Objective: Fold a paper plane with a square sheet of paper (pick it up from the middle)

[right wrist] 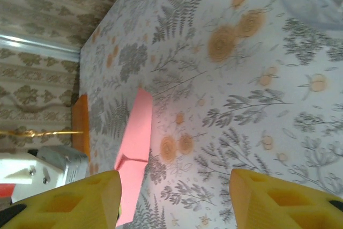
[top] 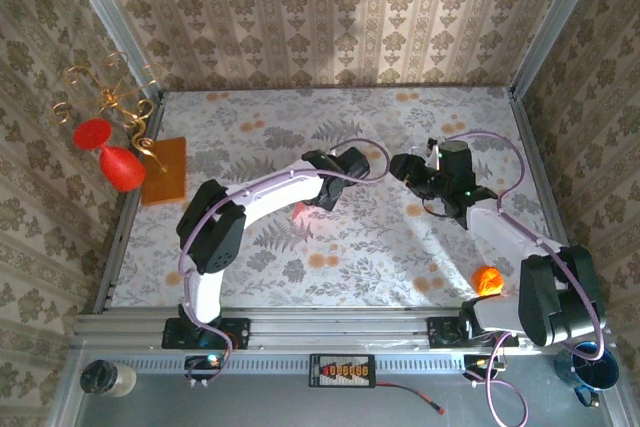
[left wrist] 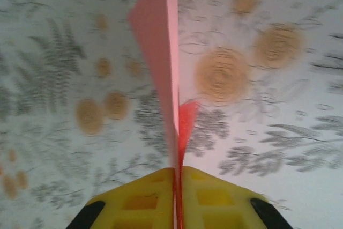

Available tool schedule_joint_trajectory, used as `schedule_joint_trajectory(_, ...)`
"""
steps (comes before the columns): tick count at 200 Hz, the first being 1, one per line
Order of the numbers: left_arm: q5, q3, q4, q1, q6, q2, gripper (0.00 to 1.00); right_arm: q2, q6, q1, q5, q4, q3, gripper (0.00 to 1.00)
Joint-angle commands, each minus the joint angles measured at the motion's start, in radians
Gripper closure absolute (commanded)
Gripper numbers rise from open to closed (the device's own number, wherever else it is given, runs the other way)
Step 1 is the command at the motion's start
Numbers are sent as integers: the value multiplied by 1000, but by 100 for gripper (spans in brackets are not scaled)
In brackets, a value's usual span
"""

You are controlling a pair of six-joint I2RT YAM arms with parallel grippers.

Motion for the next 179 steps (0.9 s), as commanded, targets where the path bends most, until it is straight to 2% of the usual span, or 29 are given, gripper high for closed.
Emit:
schedule_joint_trajectory(1, 268, -38, 131, 14, -48, -32, 80, -42, 14, -14, 66, -55, -11, 43)
schedule_joint_trajectory(31, 505, -123, 290, 62, -110, -77, 62, -45, 12, -17, 61, -61, -6, 42)
schedule_joint_trajectory(49, 579, -176, 350, 97, -132, -122, 51, -26, -2, -15, 47, -83, 18, 42)
schedule_joint_trajectory(79, 666, -304, 464, 183, -194, -238, 41, 29, -41, 33, 28, -130, 74, 42)
schedule_joint_trajectory(108, 688, -476, 569, 306, -262, -371, 28, 129, -72, 152, 44, -182, 149, 42)
schedule_joint_trajectory(120, 681, -542, 588, 356, -272, -429, 17, 181, -75, 207, 45, -191, 184, 43)
schedule_joint_trajectory(136, 663, -621, 605, 408, -277, -513, 6, 258, -69, 268, 41, -205, 230, 45)
schedule_joint_trajectory(155, 659, -687, 605, 459, -285, -606, 0, 345, -41, 315, 15, -195, 268, 54)
schedule_joint_trajectory(179, 665, -743, 588, 532, -295, -686, 0, 444, -9, 363, -27, -164, 321, 68)
